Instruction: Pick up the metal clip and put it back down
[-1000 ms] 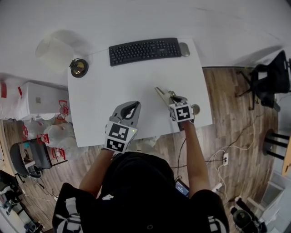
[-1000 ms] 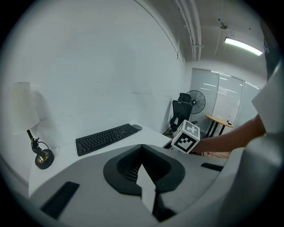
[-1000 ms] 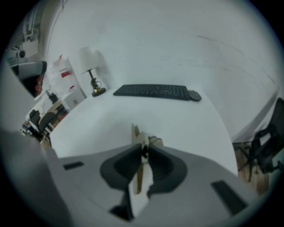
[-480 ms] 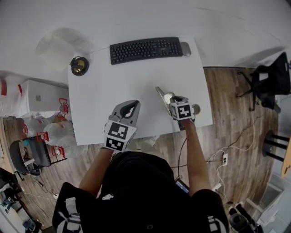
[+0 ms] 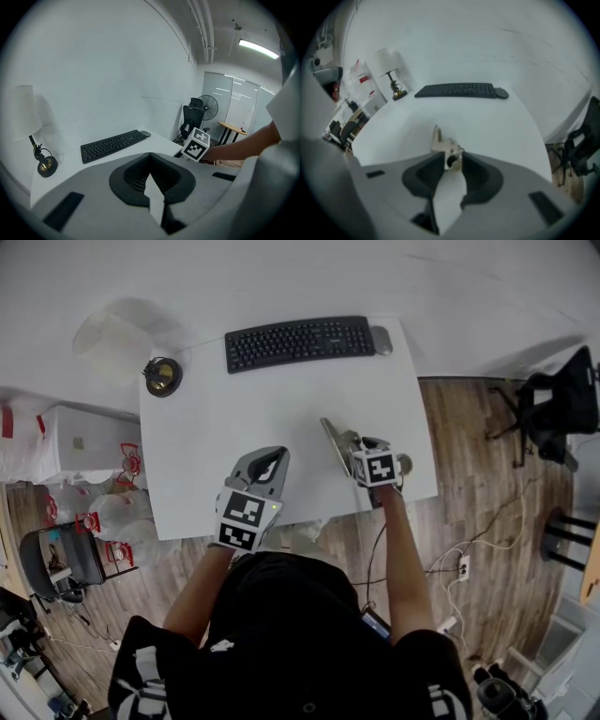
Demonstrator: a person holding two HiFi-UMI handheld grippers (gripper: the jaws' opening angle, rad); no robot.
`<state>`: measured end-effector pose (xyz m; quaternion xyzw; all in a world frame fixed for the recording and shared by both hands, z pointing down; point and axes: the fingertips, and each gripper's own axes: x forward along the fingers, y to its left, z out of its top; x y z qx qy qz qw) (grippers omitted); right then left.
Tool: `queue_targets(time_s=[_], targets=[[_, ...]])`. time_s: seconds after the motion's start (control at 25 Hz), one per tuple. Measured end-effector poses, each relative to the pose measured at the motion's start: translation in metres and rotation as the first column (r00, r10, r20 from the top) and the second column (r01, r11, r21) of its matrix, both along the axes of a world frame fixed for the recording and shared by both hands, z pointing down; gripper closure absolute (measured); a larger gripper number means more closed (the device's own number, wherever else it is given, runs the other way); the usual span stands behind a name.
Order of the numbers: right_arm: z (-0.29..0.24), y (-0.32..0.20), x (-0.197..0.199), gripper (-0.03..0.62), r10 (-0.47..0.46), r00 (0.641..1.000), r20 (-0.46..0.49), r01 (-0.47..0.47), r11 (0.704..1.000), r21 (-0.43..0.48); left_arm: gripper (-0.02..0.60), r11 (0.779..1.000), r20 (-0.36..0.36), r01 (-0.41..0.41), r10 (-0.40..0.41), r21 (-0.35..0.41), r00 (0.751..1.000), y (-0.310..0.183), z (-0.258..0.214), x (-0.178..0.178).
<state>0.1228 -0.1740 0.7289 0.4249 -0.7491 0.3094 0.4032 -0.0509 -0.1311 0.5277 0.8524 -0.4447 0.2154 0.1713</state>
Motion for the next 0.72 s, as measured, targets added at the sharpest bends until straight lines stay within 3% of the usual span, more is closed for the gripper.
queue_targets(time_s=[0.4,0.72], targets=[[-0.023,-0.005,0.01,0.478,0.038,0.999,-0.013,-0.037,0.998,0.047,0.56,1.0,-0.007,-0.009,0.009,0.022,1.0,-0.005,-0.009,-0.001],[-0.059,-0.008,0.012,0.518,0.066,0.998,-0.015,-0.064,0.991,0.12,0.56,0.998,-0.023,-0.024,0.025,0.055,0.999,-0.011,-0.023,-0.002]])
